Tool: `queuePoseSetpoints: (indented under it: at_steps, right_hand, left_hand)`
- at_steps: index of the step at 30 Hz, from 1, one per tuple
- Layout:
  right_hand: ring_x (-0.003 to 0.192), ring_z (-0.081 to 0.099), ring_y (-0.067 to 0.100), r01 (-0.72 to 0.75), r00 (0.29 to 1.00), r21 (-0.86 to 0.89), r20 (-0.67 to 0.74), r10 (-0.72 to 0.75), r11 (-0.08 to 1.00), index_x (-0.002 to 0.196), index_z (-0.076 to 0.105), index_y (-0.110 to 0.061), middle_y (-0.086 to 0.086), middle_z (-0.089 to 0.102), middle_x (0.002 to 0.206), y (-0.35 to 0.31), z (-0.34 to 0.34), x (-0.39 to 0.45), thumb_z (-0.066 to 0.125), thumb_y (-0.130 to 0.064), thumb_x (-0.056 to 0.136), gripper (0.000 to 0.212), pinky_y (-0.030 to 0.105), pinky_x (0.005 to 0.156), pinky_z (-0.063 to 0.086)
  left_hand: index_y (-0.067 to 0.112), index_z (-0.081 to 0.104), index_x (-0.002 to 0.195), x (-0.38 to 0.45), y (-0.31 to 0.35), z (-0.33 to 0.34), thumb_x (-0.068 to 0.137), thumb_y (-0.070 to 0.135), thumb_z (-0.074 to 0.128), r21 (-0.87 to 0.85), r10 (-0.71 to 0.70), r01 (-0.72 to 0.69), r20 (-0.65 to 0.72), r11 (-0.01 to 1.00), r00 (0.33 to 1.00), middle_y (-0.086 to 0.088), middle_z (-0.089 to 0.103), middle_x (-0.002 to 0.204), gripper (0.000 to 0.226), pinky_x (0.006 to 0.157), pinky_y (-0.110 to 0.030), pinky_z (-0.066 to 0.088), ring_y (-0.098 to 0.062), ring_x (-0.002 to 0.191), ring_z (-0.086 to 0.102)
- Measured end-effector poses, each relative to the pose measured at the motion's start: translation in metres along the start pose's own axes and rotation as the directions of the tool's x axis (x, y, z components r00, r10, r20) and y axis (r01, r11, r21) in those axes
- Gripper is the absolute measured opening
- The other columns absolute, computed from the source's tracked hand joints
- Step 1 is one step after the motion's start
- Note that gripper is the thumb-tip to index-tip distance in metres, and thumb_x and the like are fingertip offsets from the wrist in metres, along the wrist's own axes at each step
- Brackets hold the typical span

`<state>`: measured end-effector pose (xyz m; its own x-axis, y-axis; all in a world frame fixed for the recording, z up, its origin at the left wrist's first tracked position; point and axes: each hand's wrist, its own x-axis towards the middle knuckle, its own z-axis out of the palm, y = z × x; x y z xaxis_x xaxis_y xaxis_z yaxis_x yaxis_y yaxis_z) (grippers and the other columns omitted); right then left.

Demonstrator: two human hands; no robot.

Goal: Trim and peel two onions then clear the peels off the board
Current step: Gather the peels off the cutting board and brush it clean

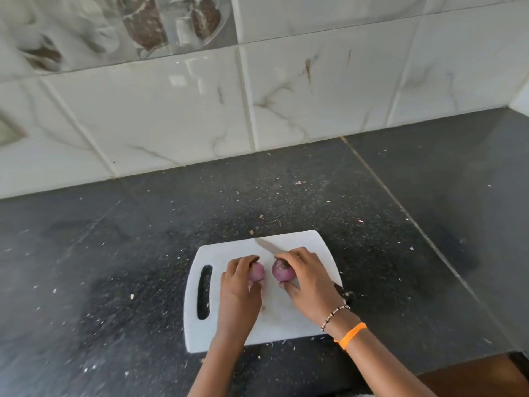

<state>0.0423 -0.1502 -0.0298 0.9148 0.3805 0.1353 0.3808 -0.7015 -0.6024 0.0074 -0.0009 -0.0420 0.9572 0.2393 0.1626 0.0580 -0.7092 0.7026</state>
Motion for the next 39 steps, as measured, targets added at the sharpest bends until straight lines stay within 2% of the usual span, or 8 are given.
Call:
queuePoseSetpoints:
  at_steps: [5,8,11,17,21,23,26,39]
  right_hand:
    - [0.114,0.044,0.021,0.032,0.998,-0.024,0.051,-0.031,0.999,0.133,0.049,-0.024,-0.002,0.050,0.129,-0.007,0.009,0.000,0.067,-0.009,0.082,0.056,0.035,0.100,0.040]
    - [0.110,0.047,0.025,0.000,0.999,-0.021,-0.037,-0.001,1.000,0.133,0.050,-0.020,0.001,0.054,0.125,-0.001,0.000,-0.005,0.069,-0.010,0.081,0.056,0.036,0.096,0.042]
    - [0.104,0.048,0.027,-0.118,0.985,-0.104,-0.137,0.103,0.988,0.127,0.058,-0.016,0.003,0.059,0.118,0.010,-0.010,-0.013,0.059,-0.003,0.087,0.043,0.036,0.094,0.044]
    - [0.103,0.049,0.026,-0.202,0.979,-0.192,-0.050,0.196,0.960,0.126,0.060,-0.015,0.006,0.055,0.106,0.007,-0.011,-0.025,0.051,-0.008,0.092,0.036,0.036,0.087,0.048]
    - [0.102,0.053,0.022,-0.217,0.976,-0.153,0.002,0.220,0.964,0.125,0.058,-0.014,0.005,0.051,0.107,-0.004,-0.009,-0.029,0.054,-0.016,0.093,0.032,0.032,0.088,0.048]
    - [0.102,0.054,0.021,-0.224,0.974,-0.131,0.010,0.227,0.966,0.127,0.057,-0.013,0.004,0.052,0.110,-0.007,-0.008,-0.030,0.056,-0.018,0.093,0.034,0.031,0.090,0.048]
    - [0.103,0.054,0.020,-0.233,0.971,-0.130,0.016,0.237,0.964,0.128,0.056,-0.014,0.003,0.051,0.112,-0.008,-0.010,-0.030,0.057,-0.018,0.093,0.036,0.032,0.091,0.049]
    - [0.105,0.056,0.021,-0.249,0.966,-0.158,0.023,0.256,0.955,0.129,0.056,-0.017,0.003,0.052,0.113,-0.009,-0.010,-0.026,0.058,-0.018,0.092,0.037,0.032,0.092,0.049]
  left_hand:
    - [0.013,0.052,0.127,-0.011,-0.004,-0.003,0.077,-0.005,0.066,-0.004,0.006,-0.006,-0.002,1.000,1.000,-0.001,0.054,0.122,0.055,0.093,-0.028,0.040,-0.022,0.108,0.051]
    - [0.013,0.051,0.131,-0.015,-0.002,-0.002,0.076,-0.006,0.068,-0.011,0.037,-0.037,0.005,0.999,0.999,-0.002,0.049,0.134,0.060,0.102,-0.024,0.033,-0.019,0.121,0.045]
    - [0.015,0.052,0.131,-0.017,0.001,-0.004,0.077,-0.008,0.065,-0.040,0.060,-0.060,-0.006,0.997,0.998,0.000,0.048,0.135,0.060,0.103,-0.018,0.031,-0.016,0.124,0.044]
    - [0.014,0.050,0.132,-0.017,0.000,-0.010,0.081,-0.010,0.059,-0.074,-0.020,0.020,-0.001,0.997,1.000,0.000,0.051,0.131,0.057,0.098,-0.013,0.029,-0.018,0.123,0.046]
    - [0.013,0.039,0.140,-0.020,-0.012,-0.016,0.078,0.006,0.071,-0.027,-0.030,0.031,0.035,0.999,0.999,-0.004,0.045,0.139,0.069,0.108,-0.023,0.027,-0.021,0.132,0.038]
    - [0.012,0.027,0.145,-0.023,-0.021,-0.017,0.078,0.028,0.074,0.053,-0.046,0.040,0.114,0.998,0.992,-0.003,0.031,0.151,0.084,0.118,-0.037,0.016,-0.022,0.143,0.021]
    - [0.015,0.014,0.149,-0.028,-0.028,-0.014,0.080,0.048,0.065,0.138,-0.059,0.034,0.175,0.990,0.983,0.002,0.011,0.158,0.093,0.118,-0.035,-0.003,-0.016,0.147,0.000]
    - [0.020,0.013,0.149,-0.031,-0.029,-0.004,0.083,0.051,0.060,0.167,-0.052,0.032,0.115,0.985,0.992,0.005,0.007,0.159,0.087,0.115,-0.030,-0.010,-0.013,0.146,-0.003]
